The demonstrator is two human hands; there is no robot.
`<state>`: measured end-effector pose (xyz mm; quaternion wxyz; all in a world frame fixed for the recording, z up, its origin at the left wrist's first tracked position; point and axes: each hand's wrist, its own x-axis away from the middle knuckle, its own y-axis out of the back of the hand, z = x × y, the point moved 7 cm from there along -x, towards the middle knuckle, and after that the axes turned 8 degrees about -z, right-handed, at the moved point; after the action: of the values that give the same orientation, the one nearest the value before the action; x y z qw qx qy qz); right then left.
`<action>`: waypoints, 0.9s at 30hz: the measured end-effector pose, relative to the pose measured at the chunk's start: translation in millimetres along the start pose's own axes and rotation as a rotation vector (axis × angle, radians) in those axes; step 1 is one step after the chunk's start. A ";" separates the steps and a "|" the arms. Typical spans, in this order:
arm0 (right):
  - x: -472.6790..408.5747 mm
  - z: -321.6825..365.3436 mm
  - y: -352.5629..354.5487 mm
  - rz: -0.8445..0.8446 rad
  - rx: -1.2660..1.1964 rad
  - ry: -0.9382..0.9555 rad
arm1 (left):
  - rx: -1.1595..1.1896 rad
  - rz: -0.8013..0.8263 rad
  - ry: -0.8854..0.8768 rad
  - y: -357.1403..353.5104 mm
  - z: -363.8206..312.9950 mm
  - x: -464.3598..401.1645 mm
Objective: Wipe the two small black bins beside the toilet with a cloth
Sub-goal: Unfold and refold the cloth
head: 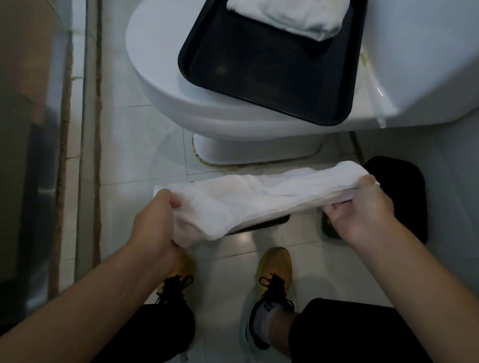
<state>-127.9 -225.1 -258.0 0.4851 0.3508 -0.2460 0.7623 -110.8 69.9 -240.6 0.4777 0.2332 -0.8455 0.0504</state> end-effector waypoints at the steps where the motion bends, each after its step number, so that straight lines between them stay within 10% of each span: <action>1: -1.5 -0.6 0.9 -0.013 0.002 -0.005 | -0.004 -0.001 -0.027 -1.6 -1.8 0.1; 14: 44.6 -74.9 -17.3 0.355 0.312 -0.447 | 0.116 0.290 0.070 -21.2 -5.5 19.3; 20: 50.7 -60.9 -30.8 0.447 0.376 -0.139 | -0.273 -0.086 -0.084 11.1 -13.6 -20.3; 27: 77.7 -43.1 -43.5 0.500 0.347 0.028 | -0.694 -0.150 -0.420 5.3 -20.1 -10.4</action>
<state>-123.0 -132.5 -223.6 0.2186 0.3463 -0.1842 0.8935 -92.8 84.3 -237.6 0.3473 0.1246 -0.8721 -0.3214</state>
